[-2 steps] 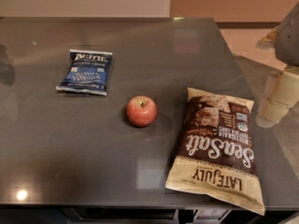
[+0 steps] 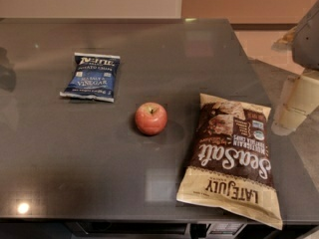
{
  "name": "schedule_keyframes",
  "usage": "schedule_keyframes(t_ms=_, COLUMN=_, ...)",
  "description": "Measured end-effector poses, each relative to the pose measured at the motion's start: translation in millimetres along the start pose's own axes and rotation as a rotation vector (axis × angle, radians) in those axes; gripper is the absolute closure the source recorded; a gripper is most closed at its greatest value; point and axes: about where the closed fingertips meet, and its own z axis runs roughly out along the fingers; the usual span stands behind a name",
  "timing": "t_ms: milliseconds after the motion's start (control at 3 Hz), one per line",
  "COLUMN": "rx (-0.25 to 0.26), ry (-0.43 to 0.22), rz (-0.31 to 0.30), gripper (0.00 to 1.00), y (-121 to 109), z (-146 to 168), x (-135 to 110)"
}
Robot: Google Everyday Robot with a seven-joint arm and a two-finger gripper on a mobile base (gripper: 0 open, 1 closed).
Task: Move apple near blue chip bag
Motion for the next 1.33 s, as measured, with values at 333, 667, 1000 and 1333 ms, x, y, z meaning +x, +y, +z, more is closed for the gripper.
schedule_keyframes(t_ms=333, rx=-0.003, ry=-0.043, rz=-0.033, gripper=0.0, y=-2, z=8, x=-24)
schedule_keyframes(t_ms=667, rx=-0.032, ry=-0.098, rz=-0.071, gripper=0.0, y=-5, z=28, x=-60)
schedule_keyframes(t_ms=1000, rx=-0.075, ry=-0.135, rz=-0.11, gripper=0.0, y=-4, z=54, x=-96)
schedule_keyframes(t_ms=1333, rx=-0.126, ry=-0.156, rz=-0.151, gripper=0.0, y=7, z=82, x=-130)
